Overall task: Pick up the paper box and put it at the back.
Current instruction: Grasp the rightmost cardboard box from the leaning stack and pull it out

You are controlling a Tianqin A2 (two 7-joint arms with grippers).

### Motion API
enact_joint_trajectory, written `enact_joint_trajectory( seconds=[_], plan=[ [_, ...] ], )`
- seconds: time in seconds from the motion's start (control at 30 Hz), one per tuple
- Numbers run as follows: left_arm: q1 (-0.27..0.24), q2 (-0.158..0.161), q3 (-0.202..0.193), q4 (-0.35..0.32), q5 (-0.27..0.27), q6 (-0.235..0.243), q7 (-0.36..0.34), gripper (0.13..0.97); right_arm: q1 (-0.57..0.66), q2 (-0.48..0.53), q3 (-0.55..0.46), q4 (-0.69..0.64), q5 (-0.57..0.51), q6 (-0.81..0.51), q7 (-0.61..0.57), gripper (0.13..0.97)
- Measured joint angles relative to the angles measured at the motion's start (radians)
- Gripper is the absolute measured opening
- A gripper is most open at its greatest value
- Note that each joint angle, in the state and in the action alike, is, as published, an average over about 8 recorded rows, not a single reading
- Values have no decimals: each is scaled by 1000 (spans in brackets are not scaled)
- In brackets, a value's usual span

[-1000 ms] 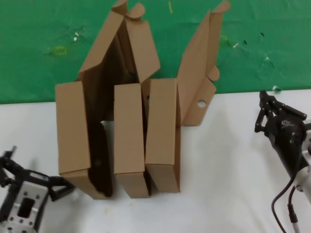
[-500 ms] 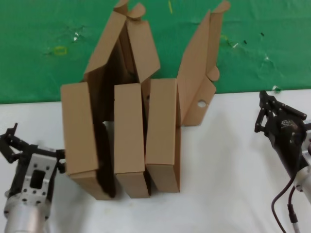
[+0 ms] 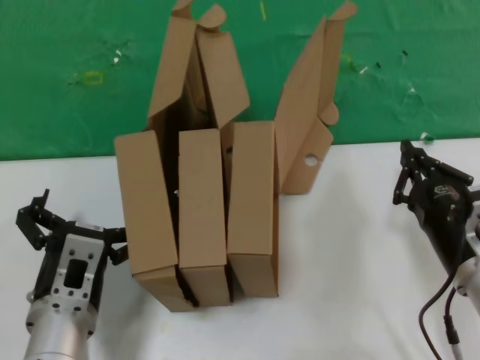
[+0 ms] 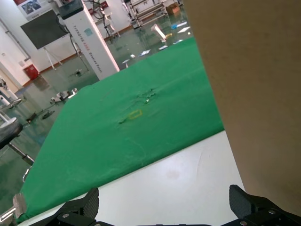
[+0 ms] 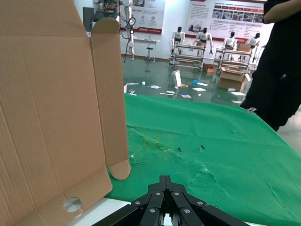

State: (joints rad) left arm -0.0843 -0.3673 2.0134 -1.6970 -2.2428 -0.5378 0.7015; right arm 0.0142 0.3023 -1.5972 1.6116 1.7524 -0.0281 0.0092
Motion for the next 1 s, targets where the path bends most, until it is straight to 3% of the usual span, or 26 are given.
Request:
enact_joint_trajectory(
  seconds=[0.43, 0.73, 1.0],
  plan=[
    [-25, 42, 5, 31, 36, 33, -26, 966, 0, 0, 0, 0, 0, 0, 0, 148],
    [-21, 49, -2, 35, 54, 47, -43, 966, 0, 0, 0, 0, 0, 0, 0, 148],
    [-6, 78, -39, 55, 141, 98, -108, 966, 0, 0, 0, 0, 0, 0, 0, 148]
  ],
)
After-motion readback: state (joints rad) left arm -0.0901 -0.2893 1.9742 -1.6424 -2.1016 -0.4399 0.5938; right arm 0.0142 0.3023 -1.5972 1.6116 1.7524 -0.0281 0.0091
